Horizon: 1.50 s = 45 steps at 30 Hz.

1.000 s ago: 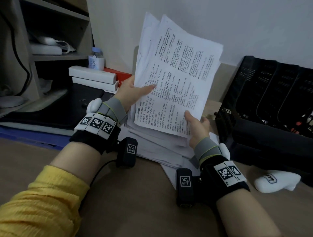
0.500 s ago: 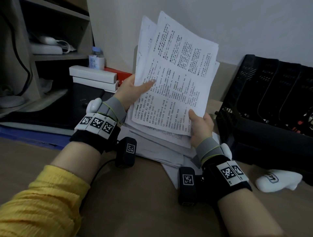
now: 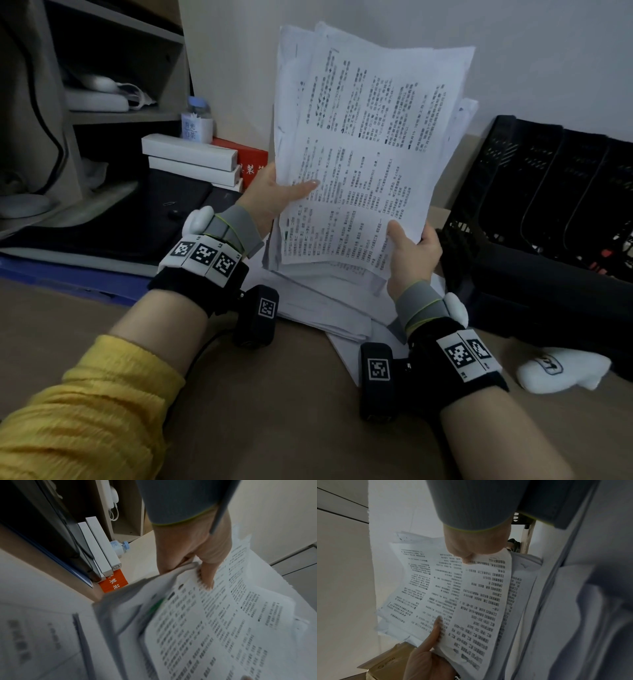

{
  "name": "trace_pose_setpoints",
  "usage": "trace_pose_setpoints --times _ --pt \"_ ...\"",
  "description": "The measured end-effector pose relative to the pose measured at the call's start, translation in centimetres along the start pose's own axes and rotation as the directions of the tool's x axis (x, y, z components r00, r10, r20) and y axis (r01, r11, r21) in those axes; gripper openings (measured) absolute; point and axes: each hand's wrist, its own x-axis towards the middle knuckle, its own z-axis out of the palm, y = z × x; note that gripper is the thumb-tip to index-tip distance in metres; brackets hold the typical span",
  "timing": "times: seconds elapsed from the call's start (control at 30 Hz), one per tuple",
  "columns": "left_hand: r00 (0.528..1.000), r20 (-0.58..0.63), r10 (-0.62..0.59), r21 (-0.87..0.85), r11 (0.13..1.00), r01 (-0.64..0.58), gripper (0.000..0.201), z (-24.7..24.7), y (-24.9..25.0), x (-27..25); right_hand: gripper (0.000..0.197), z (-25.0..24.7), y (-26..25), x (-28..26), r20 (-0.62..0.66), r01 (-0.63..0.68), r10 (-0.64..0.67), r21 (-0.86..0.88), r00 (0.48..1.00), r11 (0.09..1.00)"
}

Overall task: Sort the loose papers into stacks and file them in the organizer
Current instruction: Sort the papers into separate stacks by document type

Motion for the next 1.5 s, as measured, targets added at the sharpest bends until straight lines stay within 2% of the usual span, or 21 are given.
trace_pose_setpoints --times 0.1,0.2,0.27,0.33,0.4,0.57,0.67,0.93,1.03,1.1,1.2,1.3,1.37,1.43,1.5 --pt "0.999 -0.045 -0.013 -0.098 0.995 0.008 0.042 0.2 0.3 -0.2 0.023 0.2 0.1 0.1 0.056 -0.033 0.036 -0.042 0.998 0.999" --pt "0.992 -0.128 -0.008 -0.166 0.986 -0.014 0.05 0.4 1.1 -0.1 0.02 0.4 0.6 0.3 0.124 -0.136 0.151 -0.123 0.981 0.983" --pt "0.991 -0.136 0.008 -0.165 0.986 -0.031 0.056 0.4 1.4 -0.2 0.023 0.4 1.0 0.3 0.169 -0.246 0.288 -0.232 0.943 0.941" --pt "0.994 -0.108 0.032 -0.134 0.99 -0.047 0.051 0.6 1.4 -0.2 0.031 0.3 1.4 0.3 0.189 -0.361 0.428 -0.305 0.884 0.881" --pt "0.993 -0.107 0.042 -0.102 0.993 -0.053 0.047 0.9 1.5 -0.3 0.039 0.2 1.4 0.3 0.161 -0.42 0.479 -0.299 0.863 0.857" --pt "0.995 -0.104 -0.011 -0.041 0.999 0.007 0.062 0.3 1.1 -0.1 0.036 0.2 0.7 0.2 0.131 -0.317 0.341 -0.176 0.931 0.932" --pt "0.996 -0.071 -0.057 0.006 0.998 0.058 0.053 0.1 0.9 -0.2 0.029 0.3 0.2 -0.2 0.14 -0.222 0.241 -0.137 0.961 0.965" --pt "0.99 -0.037 -0.133 0.03 0.991 0.134 0.051 -0.2 0.9 -0.1 0.002 0.1 -0.2 -0.4 0.133 -0.147 0.153 -0.051 0.979 0.988" --pt "0.986 -0.078 -0.146 0.067 0.986 0.151 0.057 -0.2 0.7 0.1 0.007 0.2 -0.3 -0.4 0.118 -0.133 0.137 -0.041 0.984 0.99" --pt "0.987 -0.091 -0.131 0.1 0.985 0.14 0.05 0.0 0.5 0.2 0.008 0.1 -0.2 -0.4 0.111 -0.158 0.161 -0.035 0.981 0.987" --pt "0.99 -0.059 -0.129 0.077 0.988 0.134 0.038 0.4 0.7 -0.1 0.007 0.1 -0.2 -0.3 0.078 -0.172 0.173 -0.027 0.982 0.985" --pt "0.991 -0.022 -0.131 0.062 0.989 0.132 0.035 0.8 0.9 -0.2 0.007 -0.1 -0.1 -0.2 0.005 -0.157 0.157 -0.016 0.988 0.988" --pt "0.986 0.025 -0.163 0.098 0.982 0.159 0.04 0.9 0.9 -0.4 0.007 -0.2 -0.1 -0.1 -0.028 -0.15 0.15 -0.007 0.988 0.989" --pt "0.974 0.082 -0.21 0.162 0.967 0.195 0.056 0.9 0.7 -0.5 0.007 -0.3 -0.3 0.0 -0.045 -0.149 0.15 0.015 0.988 0.989" --pt "0.969 0.089 -0.229 0.222 0.953 0.205 0.069 0.7 0.4 -0.6 0.007 -0.1 -0.5 -0.1 -0.046 -0.152 0.154 0.048 0.987 0.987"
